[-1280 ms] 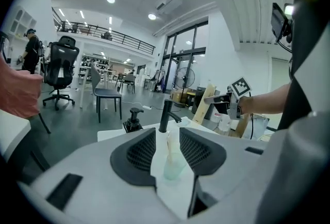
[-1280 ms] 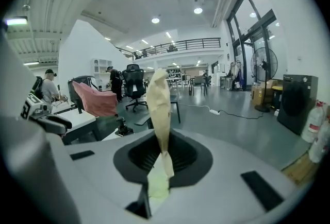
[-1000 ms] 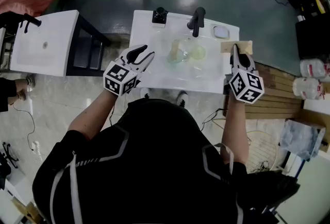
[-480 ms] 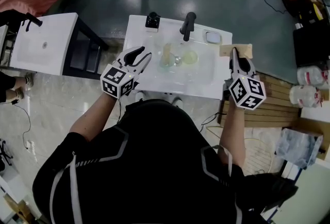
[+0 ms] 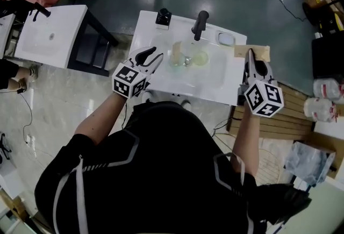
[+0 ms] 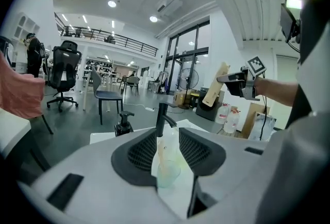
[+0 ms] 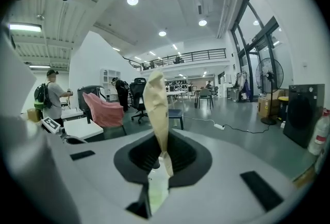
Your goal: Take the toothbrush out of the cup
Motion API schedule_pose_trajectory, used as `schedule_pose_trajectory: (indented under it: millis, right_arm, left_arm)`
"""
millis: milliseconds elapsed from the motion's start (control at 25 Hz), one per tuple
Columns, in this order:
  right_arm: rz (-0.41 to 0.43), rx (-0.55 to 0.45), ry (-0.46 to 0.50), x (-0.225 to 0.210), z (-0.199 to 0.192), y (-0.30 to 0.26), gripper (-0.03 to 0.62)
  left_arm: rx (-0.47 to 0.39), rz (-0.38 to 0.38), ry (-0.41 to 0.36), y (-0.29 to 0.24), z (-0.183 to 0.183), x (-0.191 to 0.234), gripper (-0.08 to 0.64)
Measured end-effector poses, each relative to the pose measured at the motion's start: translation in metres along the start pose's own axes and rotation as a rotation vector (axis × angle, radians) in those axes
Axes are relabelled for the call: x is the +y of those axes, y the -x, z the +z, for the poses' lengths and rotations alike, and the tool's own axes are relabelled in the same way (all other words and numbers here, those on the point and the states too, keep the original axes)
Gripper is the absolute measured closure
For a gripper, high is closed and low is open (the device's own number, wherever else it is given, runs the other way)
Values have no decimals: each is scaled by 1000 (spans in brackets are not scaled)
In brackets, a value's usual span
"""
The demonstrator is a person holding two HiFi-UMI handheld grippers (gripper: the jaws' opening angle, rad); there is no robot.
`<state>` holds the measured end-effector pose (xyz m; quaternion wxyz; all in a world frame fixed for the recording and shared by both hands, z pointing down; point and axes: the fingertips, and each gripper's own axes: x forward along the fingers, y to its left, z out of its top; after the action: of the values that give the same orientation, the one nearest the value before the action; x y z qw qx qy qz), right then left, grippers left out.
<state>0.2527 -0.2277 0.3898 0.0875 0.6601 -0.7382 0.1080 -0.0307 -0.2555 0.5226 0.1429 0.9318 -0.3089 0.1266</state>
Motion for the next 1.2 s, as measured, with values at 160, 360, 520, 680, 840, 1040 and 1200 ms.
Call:
schedule_pose_trajectory:
  millis: [160, 360, 520, 680, 840, 1040, 1200]
  right_arm:
    - [-3, 6, 9, 0, 3, 6, 558]
    - [-29, 33, 8, -2, -4, 17, 558]
    - [-52, 42, -10, -6, -9, 25, 558]
    - [-90, 51, -15, -10, -13, 32, 558]
    - [-124, 73, -16, -14, -22, 38, 558]
    - [-159, 104, -19, -19, -36, 43, 558]
    - [-171, 118, -27, -21, -44, 47, 558]
  left_arm:
    - [59, -3, 4, -22, -26, 3, 423]
    - [122, -39, 40, -60, -60, 8, 423]
    - [151, -38, 40, -88, -78, 14, 422]
    - [191, -44, 46, -114, -99, 20, 420]
    - [212, -66, 58, -131, -115, 23, 420]
    - [206, -106, 70, -144, -122, 20, 421]
    - [171, -111, 63, -147, -118, 18, 479]
